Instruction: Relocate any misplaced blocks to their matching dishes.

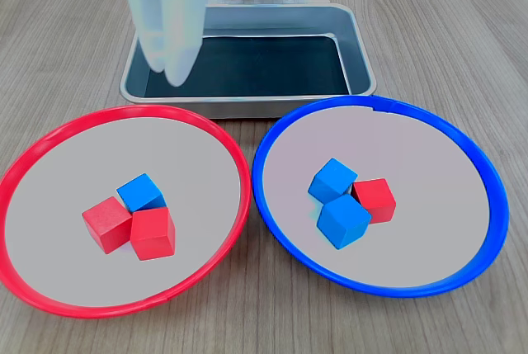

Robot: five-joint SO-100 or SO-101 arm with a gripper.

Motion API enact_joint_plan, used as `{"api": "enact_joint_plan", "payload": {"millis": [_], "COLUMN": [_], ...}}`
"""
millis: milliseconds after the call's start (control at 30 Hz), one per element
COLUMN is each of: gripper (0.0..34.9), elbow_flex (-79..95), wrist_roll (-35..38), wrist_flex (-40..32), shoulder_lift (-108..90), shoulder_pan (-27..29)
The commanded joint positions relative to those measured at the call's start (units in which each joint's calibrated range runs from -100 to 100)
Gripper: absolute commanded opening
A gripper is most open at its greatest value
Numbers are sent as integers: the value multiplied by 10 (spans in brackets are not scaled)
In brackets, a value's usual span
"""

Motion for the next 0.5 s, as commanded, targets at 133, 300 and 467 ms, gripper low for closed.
{"api": "enact_joint_plan", "payload": {"millis": [133, 300, 467], "gripper": [98, 112, 120], "elbow_flex": [-167, -223, -245], "wrist_roll": [23, 41, 55], "wrist_flex": [3, -1, -5], "shoulder_lift": [138, 206, 244], "shoulder_pan": [13, 25, 36]}}
